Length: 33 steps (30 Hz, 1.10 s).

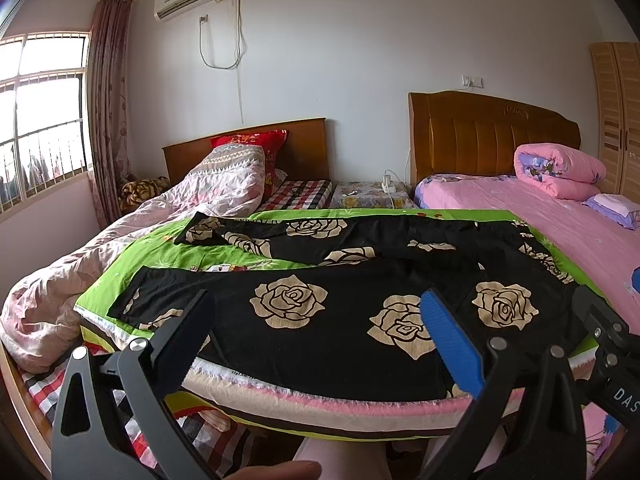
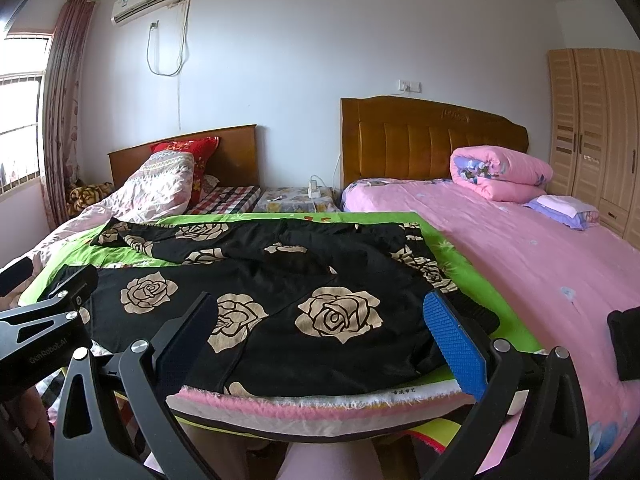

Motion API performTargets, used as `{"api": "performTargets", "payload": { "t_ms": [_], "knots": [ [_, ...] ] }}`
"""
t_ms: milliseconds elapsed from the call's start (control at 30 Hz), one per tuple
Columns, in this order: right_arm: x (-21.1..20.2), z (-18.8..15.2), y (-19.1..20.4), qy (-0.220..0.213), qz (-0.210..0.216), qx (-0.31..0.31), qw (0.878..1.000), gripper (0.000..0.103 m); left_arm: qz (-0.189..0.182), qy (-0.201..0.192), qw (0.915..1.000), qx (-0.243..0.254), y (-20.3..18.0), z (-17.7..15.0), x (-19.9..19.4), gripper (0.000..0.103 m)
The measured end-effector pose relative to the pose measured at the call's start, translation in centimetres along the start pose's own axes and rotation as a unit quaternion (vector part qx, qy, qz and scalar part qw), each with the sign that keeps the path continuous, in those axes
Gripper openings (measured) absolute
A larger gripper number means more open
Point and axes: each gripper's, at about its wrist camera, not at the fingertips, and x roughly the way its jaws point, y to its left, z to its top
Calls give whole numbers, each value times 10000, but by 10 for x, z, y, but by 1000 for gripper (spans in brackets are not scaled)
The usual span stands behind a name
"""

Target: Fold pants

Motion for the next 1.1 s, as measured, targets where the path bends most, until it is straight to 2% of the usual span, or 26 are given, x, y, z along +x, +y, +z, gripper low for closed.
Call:
{"api": "performTargets", "payload": {
  "t_ms": [1100],
  "knots": [
    [2,-2,0,41,14,22,10000,99,-3,34,10000,23,0,-5,0,102]
  ]
}}
